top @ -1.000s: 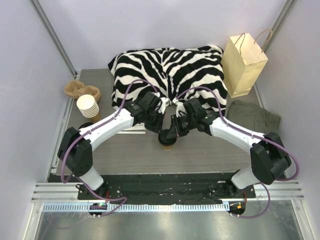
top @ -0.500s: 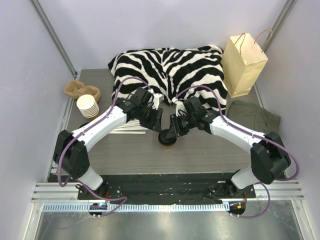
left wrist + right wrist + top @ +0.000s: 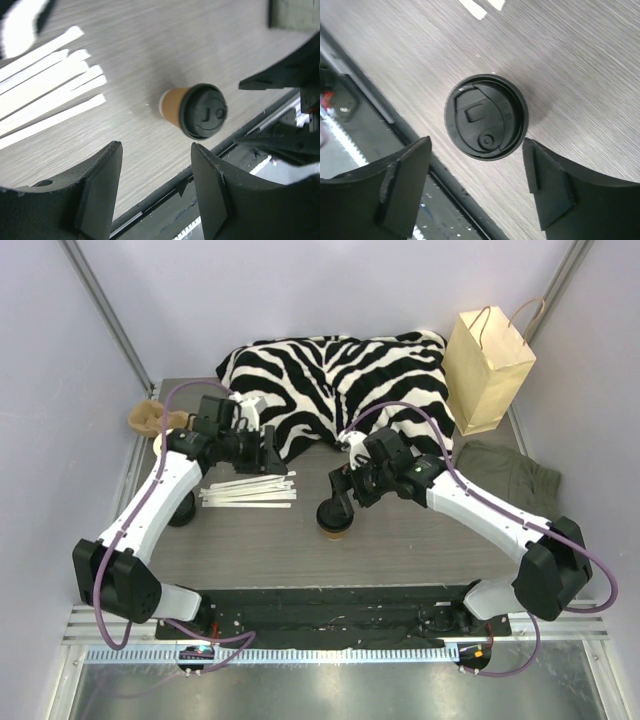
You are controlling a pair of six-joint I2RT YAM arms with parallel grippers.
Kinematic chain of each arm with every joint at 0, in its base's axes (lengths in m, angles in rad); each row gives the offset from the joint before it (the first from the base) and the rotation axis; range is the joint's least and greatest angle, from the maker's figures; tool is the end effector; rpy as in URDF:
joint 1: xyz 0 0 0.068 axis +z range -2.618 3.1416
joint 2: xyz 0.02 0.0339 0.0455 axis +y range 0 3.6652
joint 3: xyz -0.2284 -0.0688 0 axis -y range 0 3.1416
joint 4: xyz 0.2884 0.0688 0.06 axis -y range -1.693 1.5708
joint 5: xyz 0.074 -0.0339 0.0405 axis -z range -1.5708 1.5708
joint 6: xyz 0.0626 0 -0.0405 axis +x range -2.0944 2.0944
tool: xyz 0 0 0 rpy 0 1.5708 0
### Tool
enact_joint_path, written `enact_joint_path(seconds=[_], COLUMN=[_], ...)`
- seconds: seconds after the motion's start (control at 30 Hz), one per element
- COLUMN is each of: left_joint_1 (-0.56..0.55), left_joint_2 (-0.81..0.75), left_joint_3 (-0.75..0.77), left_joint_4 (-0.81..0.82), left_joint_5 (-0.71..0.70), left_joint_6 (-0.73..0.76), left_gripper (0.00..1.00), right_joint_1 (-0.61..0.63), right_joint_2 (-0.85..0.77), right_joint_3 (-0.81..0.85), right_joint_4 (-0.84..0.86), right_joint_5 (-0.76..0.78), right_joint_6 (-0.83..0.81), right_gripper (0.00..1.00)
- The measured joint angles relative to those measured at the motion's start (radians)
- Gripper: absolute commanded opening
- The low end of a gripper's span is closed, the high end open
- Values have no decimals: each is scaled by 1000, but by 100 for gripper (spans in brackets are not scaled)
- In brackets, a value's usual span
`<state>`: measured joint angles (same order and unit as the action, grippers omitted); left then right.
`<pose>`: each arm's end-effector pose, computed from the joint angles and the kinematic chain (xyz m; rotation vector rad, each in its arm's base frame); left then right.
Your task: Pack the takeout coffee
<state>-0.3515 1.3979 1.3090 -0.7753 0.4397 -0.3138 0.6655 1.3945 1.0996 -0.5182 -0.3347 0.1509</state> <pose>0.3270 -0.1483 0.2733 0.2521 2.4857 -0.8258 0.2743 0.2414 0.2152 -0.7875 2.3414 0.7716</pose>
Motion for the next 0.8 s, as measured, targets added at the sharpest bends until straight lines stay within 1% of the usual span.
enact_joint_path(seconds=[0.13,0.23,0.3,0.5,0.6,0.8], left_joint_1=[95,134,139,138,138,145], left_joint_2=[-30,-47,-69,-132,-128,-122], left_joint_3=[-35,-63,-108,-294,-307,-274], left_joint_4=[-1,0,21,85,100,153], left_joint_5=[21,31,44,126,150,160], left_joint_6=[-3,-17,-29,-81,-97,-109], left_gripper=[63,64,65,65,65,65], right_joint_1=[55,94,114,139,151,160], right_joint_2=[11,11,11,27,47,93], right_joint_3=[0,-13,-31,-61,-62,-62], right_joint_4=[-13,-14,-15,-40,-40,-35], right_joint_5=[85,131,150,187,205,257], right_joint_6=[-22,-40,-45,-47,-35,7], right_gripper=[90,91,93,94,94,94])
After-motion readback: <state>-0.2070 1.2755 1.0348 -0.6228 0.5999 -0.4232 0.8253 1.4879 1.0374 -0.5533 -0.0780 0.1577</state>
